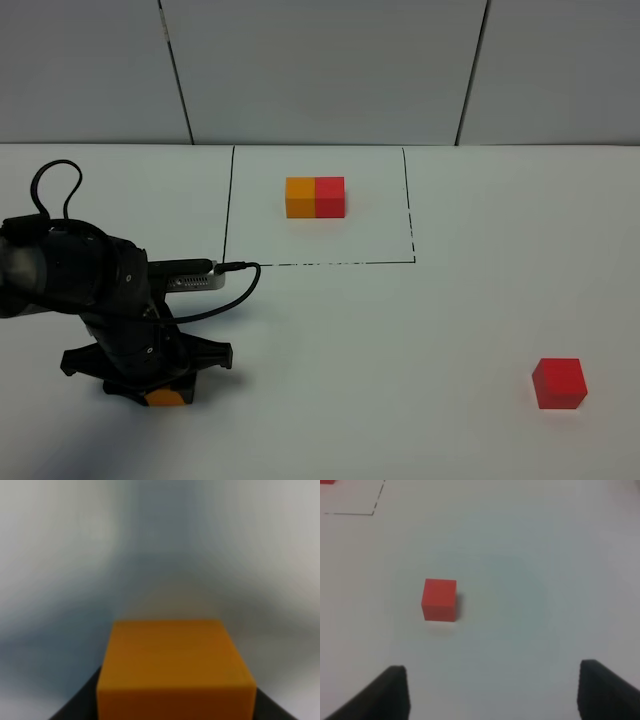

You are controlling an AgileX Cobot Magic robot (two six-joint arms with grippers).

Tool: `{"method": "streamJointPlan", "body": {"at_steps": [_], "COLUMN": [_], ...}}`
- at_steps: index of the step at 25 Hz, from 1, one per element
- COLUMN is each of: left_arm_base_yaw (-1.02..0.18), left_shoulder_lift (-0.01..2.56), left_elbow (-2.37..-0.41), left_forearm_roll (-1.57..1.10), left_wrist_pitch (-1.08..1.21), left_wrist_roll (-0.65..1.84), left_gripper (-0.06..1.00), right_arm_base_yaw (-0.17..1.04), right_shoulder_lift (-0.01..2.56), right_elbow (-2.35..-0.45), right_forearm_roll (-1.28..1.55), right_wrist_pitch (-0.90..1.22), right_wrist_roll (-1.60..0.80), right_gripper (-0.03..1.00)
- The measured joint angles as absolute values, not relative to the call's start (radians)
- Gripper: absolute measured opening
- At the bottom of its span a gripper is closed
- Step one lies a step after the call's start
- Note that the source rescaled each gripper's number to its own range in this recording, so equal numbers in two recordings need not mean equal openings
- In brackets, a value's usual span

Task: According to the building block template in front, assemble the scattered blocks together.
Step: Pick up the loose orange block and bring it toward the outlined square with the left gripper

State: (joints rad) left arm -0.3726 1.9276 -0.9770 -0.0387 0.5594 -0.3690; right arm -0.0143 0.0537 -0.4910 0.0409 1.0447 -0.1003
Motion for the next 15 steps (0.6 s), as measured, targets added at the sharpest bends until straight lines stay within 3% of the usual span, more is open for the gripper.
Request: {"method": "streamJointPlan", "body": {"at_steps": [7,15], "left_arm_base_yaw": [-0.373,-0.373], "left_shoulder_lift": [1.927,1.915], "left_elbow": [-0.99,-1.095], "left_forearm_roll": [-0.007,0.063], "left_wrist_pitch": [0.556,0.724], "left_wrist_roll": [-0.237,0.286], "left_gripper": [0.01,0.01], "right_arm_base_yaw": [-0.014,-0.014], "right_shoulder_lift": [0.054,0.054], "right_elbow": [-0.491,-0.491], "right_forearm_roll": [0.041,0.04], "right_wrist_pitch": [1.045,1.045], "right_wrist_roll": [-0.1,-0.1], "right_gripper": [0.43,0.43]}}
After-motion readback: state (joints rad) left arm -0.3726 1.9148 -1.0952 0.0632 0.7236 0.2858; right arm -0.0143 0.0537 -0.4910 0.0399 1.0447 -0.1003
